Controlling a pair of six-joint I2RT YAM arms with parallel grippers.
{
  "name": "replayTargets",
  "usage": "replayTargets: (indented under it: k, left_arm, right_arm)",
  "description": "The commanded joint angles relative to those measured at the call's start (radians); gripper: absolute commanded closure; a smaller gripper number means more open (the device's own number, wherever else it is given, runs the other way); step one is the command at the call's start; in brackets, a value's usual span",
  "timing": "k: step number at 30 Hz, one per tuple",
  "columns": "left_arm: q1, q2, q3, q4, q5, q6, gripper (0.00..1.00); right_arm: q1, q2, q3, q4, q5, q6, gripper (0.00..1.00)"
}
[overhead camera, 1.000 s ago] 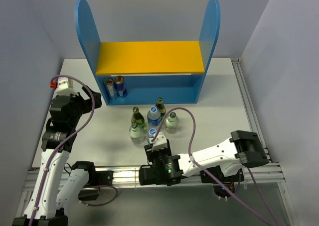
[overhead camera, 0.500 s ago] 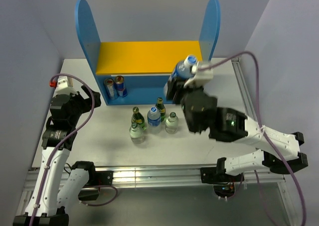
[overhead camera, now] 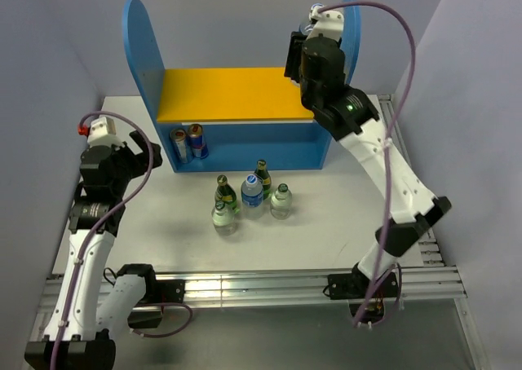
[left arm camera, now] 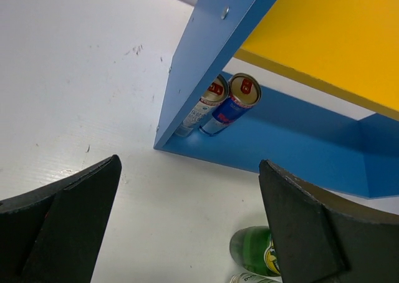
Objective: Place and organize the beverage onto the shelf
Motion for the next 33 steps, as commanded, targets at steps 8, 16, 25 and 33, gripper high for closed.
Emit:
replayTargets:
  k: [8,16,25,33]
  left_arm:
    - [0.025,-0.055,-0.001,0.047,0.016,0.026,0.01]
    - [0.078,-0.065,-0.01,0.06,0.049,0.019,0.01]
    - [0.1,-0.055,-0.009,0.06,0.069,0.018,0.01]
    - [0.123,-0.048,-0.006,0.06,0.088,0.012,0.01]
  right_arm:
    - [-0.161,0.16,0.067,0.067,-0.141,0.081,1.0]
    - [-0.184,0.137,-0.095,0.115,-0.123,0.121,1.0]
    - [-0.185,0.146,-0.106,0.083,-0.126,0.155,0.24]
    - [-0.182,0.1,-0.155,0.066,-0.135,0.181,0.09]
